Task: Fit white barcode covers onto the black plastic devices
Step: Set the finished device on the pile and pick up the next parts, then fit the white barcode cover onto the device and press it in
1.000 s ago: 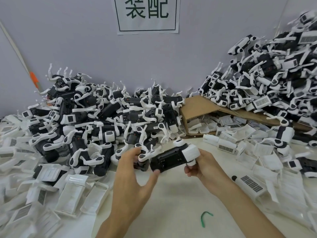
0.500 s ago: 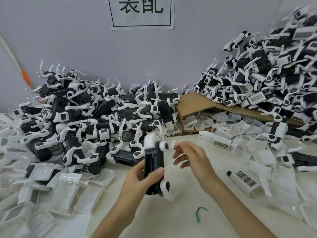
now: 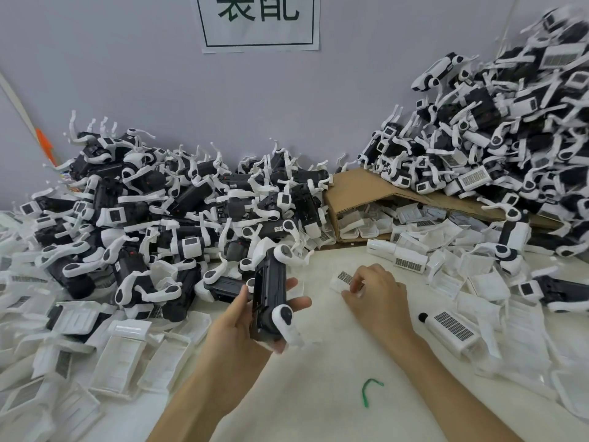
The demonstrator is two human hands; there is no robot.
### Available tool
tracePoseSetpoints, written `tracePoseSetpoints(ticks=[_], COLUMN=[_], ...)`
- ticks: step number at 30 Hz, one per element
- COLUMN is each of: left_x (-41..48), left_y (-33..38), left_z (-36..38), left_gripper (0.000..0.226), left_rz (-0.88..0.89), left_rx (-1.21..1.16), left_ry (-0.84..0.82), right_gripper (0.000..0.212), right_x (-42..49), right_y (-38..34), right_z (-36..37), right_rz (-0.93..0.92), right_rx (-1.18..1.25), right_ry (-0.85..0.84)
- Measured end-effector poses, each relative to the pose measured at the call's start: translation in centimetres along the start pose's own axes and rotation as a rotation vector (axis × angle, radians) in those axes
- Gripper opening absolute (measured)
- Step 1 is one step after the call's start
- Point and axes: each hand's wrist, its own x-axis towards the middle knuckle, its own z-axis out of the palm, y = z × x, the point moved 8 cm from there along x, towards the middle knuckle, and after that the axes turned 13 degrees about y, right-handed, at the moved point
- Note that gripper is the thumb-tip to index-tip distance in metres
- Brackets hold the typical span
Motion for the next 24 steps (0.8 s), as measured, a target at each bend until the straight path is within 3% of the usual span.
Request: tracePoseSetpoints(ticks=[2, 5, 7, 10, 13, 19, 24], left_x=[0.0, 2.0, 1.2, 2.0, 0.6, 0.7, 0.5], left_y=[-0.1, 0.2, 0.8, 0.7, 0.2, 1.1, 1.0], left_z=[-0.6, -0.4, -0.4, -0.8, -1.4, -2.6, -2.2], left_gripper=[0.051, 0.045, 0.038, 0.039, 0.043, 0.057, 0.070], left_rz=[-0.003, 0.091, 0.241, 0.104, 0.099, 0.209, 0.247], left_rx=[-0.032, 0.095, 0.225, 0.150, 0.072, 0.119, 0.184], left_ry=[-0.018, 0.044, -0.008, 0.098, 0.004, 0.252, 0.262], right_gripper=[0.022, 0.015, 0.012, 0.016, 0.017, 0.032, 0.028], right_x=[0.1, 0.2, -0.3, -1.4, -1.7, -2.7, -3.5], right_y=[-0.2, 0.0, -0.4, -2.1, -3.5, -6.2, -8.1], right_z=[-0.2, -0.4, 0.2, 0.9, 0.6, -0.7, -1.9], right_rz=[0.011, 0.184, 0.361, 0.493, 0.463, 0.276, 0.058], right_rx=[0.091, 0.470, 0.794, 1.084, 1.197, 1.226, 1.128], right_ry=[0.015, 0.007, -0.129, -0.354, -0.421, -0.409, -0.329])
